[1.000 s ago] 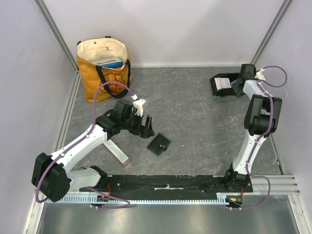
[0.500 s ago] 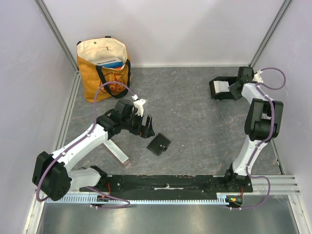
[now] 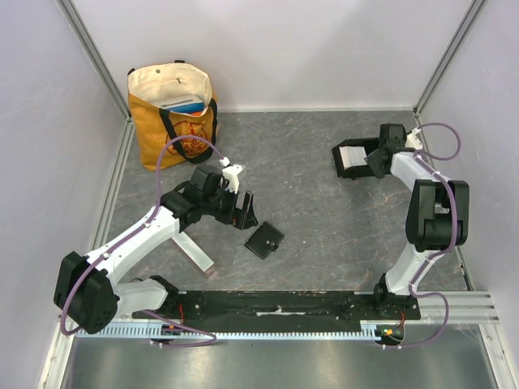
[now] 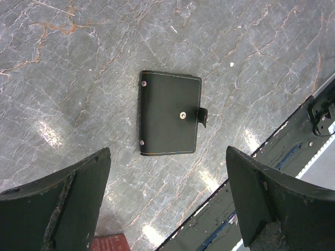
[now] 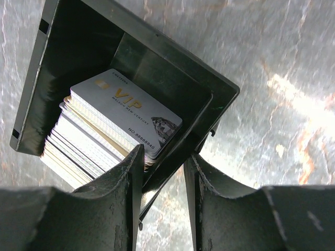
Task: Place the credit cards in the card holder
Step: Move the storage box to the center of the board.
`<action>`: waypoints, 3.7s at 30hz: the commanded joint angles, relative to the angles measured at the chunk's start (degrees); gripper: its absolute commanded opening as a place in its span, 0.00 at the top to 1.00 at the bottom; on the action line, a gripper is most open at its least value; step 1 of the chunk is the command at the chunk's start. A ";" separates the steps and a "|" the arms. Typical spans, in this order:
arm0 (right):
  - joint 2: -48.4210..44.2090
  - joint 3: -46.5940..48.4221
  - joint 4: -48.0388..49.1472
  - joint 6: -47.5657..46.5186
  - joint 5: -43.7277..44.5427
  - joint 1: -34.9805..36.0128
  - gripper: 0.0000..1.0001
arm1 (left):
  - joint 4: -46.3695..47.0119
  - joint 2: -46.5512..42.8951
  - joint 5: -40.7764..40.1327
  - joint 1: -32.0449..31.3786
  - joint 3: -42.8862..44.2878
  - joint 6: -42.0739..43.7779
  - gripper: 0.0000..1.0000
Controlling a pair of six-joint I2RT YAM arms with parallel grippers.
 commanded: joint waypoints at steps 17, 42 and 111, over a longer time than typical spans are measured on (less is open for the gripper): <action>-22.81 -19.76 -0.64 8.23 -1.83 14.62 0.59 | 2.42 0.75 0.88 0.17 -0.65 -3.37 0.04; -29.93 -27.51 0.77 1.64 -4.81 20.78 0.64 | 8.75 -1.54 2.46 0.25 -9.00 -11.64 0.03; -26.16 -24.77 0.59 15.43 1.34 27.10 0.78 | 6.81 -0.48 2.20 0.25 -6.98 -9.79 0.03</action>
